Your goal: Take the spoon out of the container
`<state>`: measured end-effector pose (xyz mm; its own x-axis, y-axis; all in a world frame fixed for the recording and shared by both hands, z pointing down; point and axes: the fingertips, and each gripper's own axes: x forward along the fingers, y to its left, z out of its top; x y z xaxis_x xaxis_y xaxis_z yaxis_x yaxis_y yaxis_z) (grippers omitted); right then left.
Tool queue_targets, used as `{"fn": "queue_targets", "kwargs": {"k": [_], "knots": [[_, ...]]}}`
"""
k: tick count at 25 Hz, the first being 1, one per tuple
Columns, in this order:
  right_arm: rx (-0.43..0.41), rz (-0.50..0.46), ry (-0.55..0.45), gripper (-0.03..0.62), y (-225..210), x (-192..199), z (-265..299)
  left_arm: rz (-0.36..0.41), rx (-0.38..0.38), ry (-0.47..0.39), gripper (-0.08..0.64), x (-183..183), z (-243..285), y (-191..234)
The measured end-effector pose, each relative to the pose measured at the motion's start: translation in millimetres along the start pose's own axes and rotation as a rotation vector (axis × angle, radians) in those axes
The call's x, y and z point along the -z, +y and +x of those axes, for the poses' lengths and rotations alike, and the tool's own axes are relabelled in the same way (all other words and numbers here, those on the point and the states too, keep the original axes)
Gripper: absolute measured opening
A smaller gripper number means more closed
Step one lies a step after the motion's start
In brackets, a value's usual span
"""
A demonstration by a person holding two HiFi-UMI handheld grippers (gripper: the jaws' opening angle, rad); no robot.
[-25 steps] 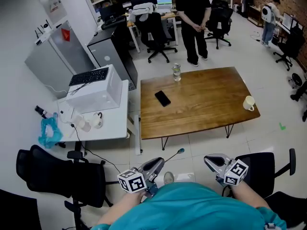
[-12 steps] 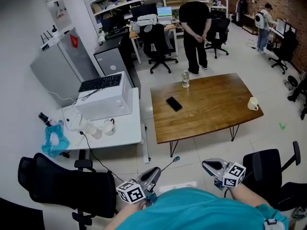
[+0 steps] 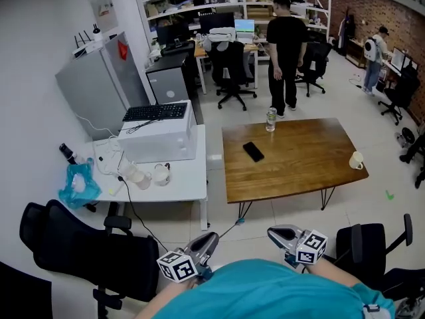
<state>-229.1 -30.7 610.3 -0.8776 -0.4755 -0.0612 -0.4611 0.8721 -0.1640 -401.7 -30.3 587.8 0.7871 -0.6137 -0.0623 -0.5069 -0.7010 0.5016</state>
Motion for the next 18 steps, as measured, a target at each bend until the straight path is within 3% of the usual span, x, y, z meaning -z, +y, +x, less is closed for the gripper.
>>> {"fn": "queue_targets", "kwargs": {"k": [4, 18], "knots": [[-0.018, -0.018, 0.009, 0.0, 1, -9, 4, -0.029, -0.02, -0.013, 0.048, -5, -2, -4], [-0.016, -0.038, 0.023, 0.0, -19, -16, -2, -0.004, 0.005, -0.029, 0.048, -16, 18, -1]]}}
